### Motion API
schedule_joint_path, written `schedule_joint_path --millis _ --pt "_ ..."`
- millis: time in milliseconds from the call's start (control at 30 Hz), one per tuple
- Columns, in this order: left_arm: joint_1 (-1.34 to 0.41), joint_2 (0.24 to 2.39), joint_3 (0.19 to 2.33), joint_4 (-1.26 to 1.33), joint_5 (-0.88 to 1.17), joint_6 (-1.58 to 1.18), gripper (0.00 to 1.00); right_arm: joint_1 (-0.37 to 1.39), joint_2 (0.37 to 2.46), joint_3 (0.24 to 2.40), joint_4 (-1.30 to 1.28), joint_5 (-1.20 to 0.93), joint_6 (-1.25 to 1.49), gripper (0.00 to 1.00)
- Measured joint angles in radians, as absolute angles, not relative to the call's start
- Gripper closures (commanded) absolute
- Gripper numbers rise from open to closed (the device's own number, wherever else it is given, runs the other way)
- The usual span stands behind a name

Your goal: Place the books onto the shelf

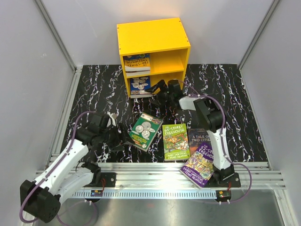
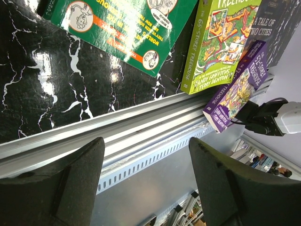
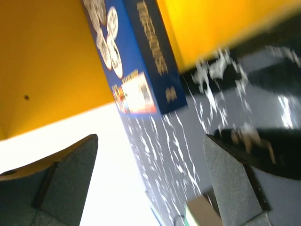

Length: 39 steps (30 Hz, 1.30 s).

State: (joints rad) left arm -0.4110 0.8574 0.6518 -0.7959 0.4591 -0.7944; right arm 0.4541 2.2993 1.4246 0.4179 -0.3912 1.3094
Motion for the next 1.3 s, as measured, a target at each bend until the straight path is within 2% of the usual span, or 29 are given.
schedule_joint_path --millis 267,433,700,967,1300 --pt "-0.411 0.891 0.648 -0.746 0.458 -0.805 0.26 0.443 2.135 1.358 0.196 -0.386 1.158 0.00" --pt "-0.411 0.931 0.656 -0.741 0.411 -0.781 0.25 0.441 1.931 1.262 0.010 -0.363 1.029 0.00" --pt "-0.406 1.161 0.770 -0.710 0.250 -0.710 0.25 0.462 1.636 1.105 -0.188 -0.369 0.907 0.00" --pt "-0.403 1.491 0.927 -0.607 0.179 -0.623 0.26 0.667 1.615 1.019 -0.279 -0.368 0.931 0.00" --pt "-0.400 1.673 0.963 -0.503 0.236 -0.582 0.27 0.672 1.662 0.953 -0.321 -0.362 0.971 0.00"
